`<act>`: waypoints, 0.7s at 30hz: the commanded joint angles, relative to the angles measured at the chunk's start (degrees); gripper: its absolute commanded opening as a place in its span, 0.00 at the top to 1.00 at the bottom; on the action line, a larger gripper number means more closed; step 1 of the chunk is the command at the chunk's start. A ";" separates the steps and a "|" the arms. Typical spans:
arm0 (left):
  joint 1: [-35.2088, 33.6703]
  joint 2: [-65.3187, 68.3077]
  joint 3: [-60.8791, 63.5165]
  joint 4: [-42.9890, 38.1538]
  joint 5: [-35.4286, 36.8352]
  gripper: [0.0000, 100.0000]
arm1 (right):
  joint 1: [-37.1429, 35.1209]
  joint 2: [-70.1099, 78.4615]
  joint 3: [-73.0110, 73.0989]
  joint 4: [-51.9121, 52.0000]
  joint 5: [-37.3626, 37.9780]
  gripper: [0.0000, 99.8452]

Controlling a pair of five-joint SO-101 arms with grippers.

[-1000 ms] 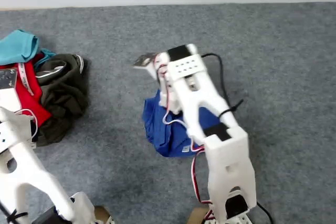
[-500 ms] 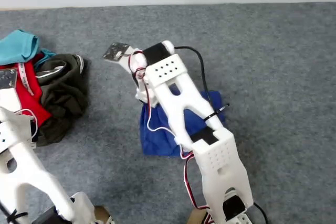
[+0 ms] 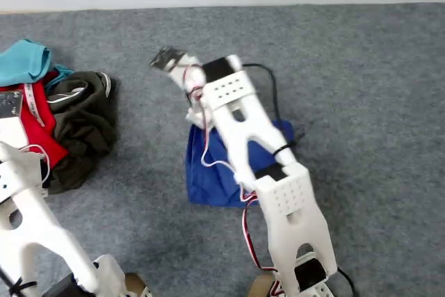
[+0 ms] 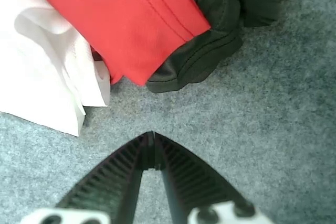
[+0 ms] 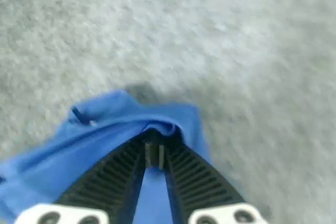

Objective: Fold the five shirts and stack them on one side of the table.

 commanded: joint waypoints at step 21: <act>0.26 -1.93 -0.22 -0.53 -0.26 0.99 | 3.38 -13.85 0.62 15.87 -0.53 0.99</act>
